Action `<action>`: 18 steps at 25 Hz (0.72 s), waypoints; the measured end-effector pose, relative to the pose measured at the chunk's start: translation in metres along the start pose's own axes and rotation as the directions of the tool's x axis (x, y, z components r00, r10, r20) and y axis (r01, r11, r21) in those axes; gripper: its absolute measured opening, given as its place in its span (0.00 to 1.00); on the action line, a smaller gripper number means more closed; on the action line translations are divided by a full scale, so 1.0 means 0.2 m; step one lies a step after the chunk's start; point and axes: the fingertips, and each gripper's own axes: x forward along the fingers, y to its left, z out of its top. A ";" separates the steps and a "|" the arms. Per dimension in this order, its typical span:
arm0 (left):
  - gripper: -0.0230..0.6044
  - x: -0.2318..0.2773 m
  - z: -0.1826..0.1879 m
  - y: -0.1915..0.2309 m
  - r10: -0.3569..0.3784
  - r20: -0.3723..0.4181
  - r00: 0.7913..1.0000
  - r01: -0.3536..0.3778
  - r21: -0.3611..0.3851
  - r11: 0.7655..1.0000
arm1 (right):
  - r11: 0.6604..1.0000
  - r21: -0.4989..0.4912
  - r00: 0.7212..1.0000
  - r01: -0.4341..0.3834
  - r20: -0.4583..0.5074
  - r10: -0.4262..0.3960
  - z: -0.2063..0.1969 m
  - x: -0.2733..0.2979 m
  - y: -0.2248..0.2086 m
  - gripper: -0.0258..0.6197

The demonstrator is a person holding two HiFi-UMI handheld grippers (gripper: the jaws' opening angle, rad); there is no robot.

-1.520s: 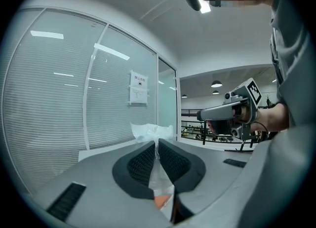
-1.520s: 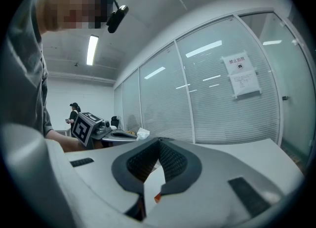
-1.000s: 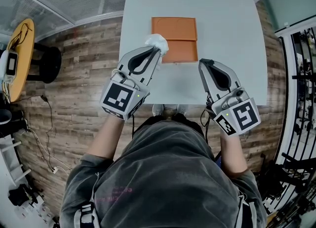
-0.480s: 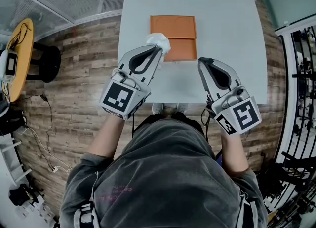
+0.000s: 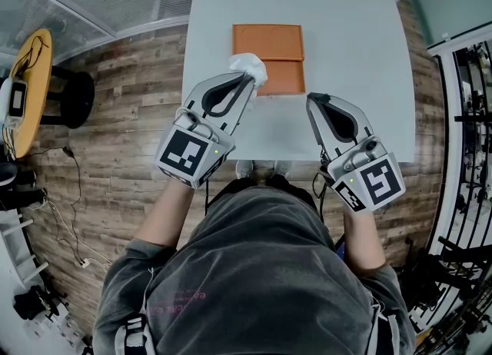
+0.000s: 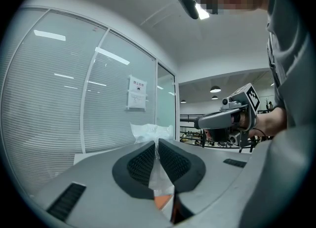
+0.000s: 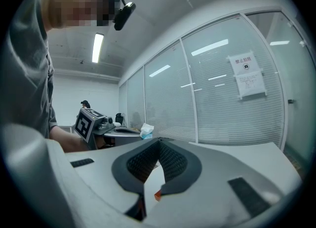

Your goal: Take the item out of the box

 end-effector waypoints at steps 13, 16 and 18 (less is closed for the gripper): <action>0.08 0.00 -0.01 -0.02 -0.012 0.000 1.000 0.012 -0.004 1.000 | 1.000 0.028 1.000 -0.004 0.005 0.003 -0.01 0.01 0.00 0.04; 0.08 0.01 -0.02 -0.03 -0.021 0.006 1.000 0.021 0.001 1.000 | 1.000 0.028 1.000 -0.004 0.003 0.003 -0.01 0.01 -0.01 0.04; 0.08 0.01 -0.02 -0.04 -0.023 0.007 1.000 0.023 0.002 1.000 | 1.000 0.028 1.000 -0.004 0.002 0.004 -0.01 0.00 -0.01 0.04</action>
